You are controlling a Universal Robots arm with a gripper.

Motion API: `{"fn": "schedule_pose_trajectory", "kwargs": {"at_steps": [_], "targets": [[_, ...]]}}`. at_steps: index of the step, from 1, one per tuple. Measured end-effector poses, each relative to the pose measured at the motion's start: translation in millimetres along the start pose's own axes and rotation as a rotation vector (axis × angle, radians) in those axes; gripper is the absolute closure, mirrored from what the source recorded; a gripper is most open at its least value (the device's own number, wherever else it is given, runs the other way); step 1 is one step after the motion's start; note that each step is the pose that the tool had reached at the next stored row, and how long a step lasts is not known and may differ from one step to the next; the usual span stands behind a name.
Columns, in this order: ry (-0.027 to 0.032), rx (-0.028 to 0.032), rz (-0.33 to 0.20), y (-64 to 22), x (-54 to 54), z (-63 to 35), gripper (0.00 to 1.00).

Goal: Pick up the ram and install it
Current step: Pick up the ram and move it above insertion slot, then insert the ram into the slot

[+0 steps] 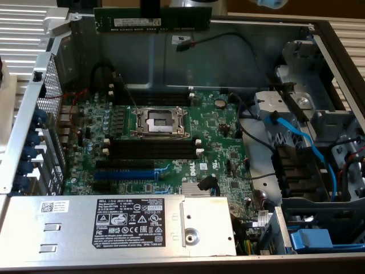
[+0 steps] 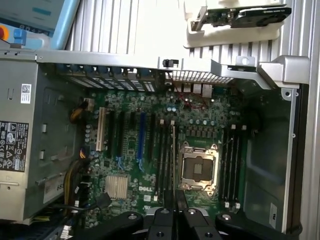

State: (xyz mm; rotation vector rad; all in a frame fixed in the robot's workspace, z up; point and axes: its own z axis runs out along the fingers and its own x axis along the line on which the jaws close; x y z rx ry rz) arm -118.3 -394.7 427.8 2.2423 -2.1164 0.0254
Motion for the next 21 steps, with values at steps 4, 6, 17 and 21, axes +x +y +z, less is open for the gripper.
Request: {"fn": "schedule_pose_trajectory", "kwargs": {"at_steps": [4,6,17,21], "targets": [[-0.0001,0.0001,0.001,-0.5,-8.5,-0.4,0.88],[0.0,0.0,0.001,-0.5,-8.7,-0.5,0.88],[0.0,0.0,0.001,-0.5,-8.7,-0.5,0.88],[0.0,0.0,0.001,-0.5,-8.7,-0.5,0.88]]}}
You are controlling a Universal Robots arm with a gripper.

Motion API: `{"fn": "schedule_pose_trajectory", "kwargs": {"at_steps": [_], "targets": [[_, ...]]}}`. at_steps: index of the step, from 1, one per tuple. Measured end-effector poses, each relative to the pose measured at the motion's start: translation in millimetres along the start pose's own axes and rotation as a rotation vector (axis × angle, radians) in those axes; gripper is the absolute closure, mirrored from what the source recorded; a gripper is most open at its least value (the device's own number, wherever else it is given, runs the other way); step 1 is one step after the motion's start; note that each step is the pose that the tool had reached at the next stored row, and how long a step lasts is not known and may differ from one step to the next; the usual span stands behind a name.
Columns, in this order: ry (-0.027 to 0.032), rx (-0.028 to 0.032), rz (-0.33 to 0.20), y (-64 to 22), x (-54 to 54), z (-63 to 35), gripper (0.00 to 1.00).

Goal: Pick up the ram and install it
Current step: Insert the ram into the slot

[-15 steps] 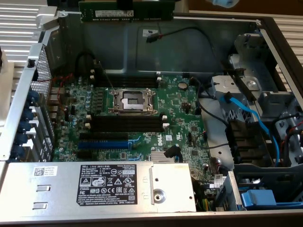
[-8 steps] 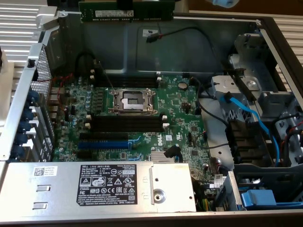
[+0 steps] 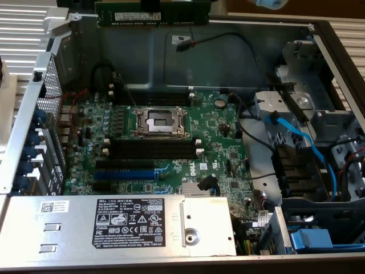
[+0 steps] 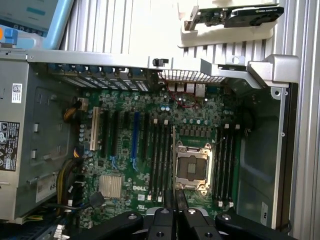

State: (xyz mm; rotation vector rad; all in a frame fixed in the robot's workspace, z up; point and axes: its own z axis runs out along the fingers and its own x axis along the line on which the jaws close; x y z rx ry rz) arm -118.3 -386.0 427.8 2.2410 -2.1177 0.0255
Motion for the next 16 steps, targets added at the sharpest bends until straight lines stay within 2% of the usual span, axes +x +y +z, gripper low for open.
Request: {"fn": "schedule_pose_trajectory", "kwargs": {"at_steps": [3,6,11,12,13,15,16], "targets": [[-0.0006,-0.0001,0.002,0.0,-0.1,0.3,0.88],[-0.0058,-0.0007,0.018,0.0,-0.2,1.6,0.88],[-0.0051,-0.0007,0.021,-0.1,-0.5,2.4,0.88],[-0.0066,-0.0024,0.022,-0.1,-0.5,3.0,0.88],[-0.0109,-0.0078,0.022,-0.1,-0.5,3.2,0.88],[-0.0258,-0.0211,0.021,-0.1,-0.5,3.5,0.88],[-0.033,-0.0257,0.02,-0.2,-0.5,3.8,0.88]]}}
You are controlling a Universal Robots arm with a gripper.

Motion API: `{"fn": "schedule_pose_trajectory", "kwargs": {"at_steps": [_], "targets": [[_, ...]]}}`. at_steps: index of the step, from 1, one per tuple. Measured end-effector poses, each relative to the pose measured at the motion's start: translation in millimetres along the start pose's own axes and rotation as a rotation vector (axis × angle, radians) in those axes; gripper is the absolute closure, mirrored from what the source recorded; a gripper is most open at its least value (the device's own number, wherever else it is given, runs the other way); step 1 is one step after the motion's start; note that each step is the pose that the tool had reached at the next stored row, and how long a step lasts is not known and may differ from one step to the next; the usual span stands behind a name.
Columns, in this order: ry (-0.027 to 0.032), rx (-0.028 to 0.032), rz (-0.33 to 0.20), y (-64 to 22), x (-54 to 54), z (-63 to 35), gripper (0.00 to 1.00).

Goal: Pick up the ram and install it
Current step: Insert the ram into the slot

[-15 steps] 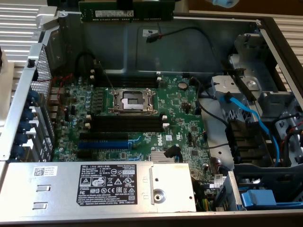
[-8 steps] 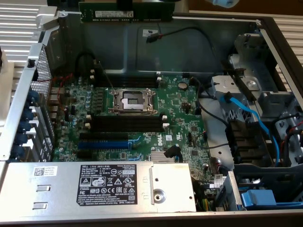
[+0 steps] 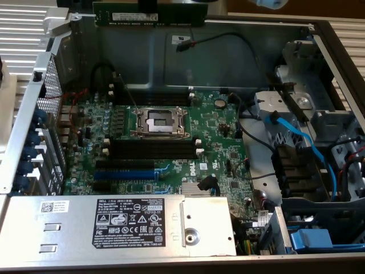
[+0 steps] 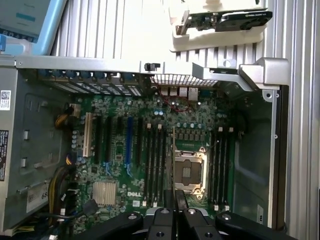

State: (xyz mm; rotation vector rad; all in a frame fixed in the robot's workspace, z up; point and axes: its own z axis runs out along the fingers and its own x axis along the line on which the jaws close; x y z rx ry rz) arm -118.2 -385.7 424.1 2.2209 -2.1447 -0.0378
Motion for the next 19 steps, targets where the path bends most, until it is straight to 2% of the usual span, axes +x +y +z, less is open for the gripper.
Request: {"fn": "schedule_pose_trajectory", "kwargs": {"at_steps": [2,5,19], "targets": [[-0.0061,-0.0028,0.0,-0.1,-0.1,1.1,0.88],[-0.0082,-0.0048,0.0,-0.5,-0.1,5.6,0.88],[-0.0099,-0.0053,0.016,-5.8,1.5,30.8,0.88]]}}
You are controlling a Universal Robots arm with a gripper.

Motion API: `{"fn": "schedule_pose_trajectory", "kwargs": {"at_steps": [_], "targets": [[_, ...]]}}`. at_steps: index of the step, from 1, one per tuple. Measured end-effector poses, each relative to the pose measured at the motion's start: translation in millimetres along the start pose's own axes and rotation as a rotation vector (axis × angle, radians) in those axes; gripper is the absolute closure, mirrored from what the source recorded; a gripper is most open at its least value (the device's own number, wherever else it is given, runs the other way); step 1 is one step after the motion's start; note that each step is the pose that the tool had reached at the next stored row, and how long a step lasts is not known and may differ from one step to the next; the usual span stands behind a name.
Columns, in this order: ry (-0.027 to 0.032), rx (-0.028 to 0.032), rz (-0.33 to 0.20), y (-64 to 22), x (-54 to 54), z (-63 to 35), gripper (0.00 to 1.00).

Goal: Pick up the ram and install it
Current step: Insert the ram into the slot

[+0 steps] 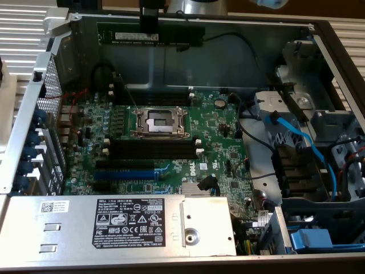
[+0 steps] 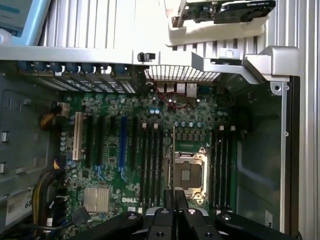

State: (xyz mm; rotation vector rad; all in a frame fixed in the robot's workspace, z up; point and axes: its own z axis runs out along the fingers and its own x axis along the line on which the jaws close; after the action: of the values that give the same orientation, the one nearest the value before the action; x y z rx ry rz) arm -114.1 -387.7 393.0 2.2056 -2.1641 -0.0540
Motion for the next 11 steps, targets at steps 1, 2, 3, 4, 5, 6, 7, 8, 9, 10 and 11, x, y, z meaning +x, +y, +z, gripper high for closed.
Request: {"fn": "schedule_pose_trajectory", "kwargs": {"at_steps": [1,2,3,4,5,6,7,8,9,10,11], "targets": [[-0.0002,0.0002,0.002,-0.1,1.4,1.8,0.88],[-0.0013,0.0004,0.004,-0.2,6.1,5.5,0.88],[-0.002,0.0006,0.005,-0.3,8.6,7.4,0.88],[-0.0028,0.0007,0.005,-0.8,9.9,9.3,0.88],[-0.0027,0.0005,0.007,-4.2,10.1,12.7,0.88],[-0.003,0.0006,0.011,-5.8,10.1,16.3,0.88],[-0.003,0.0005,0.013,-5.9,10.0,17.9,0.88],[-0.0032,0.0005,0.015,-6.0,10.0,20.0,0.88],[-0.0033,0.0005,0.015,-6.1,10.0,21.3,0.88],[-0.0032,-0.0019,0.015,-6.3,10.0,21.6,0.88],[-0.0032,-0.006,0.015,-6.3,10.1,21.9,0.88]]}}
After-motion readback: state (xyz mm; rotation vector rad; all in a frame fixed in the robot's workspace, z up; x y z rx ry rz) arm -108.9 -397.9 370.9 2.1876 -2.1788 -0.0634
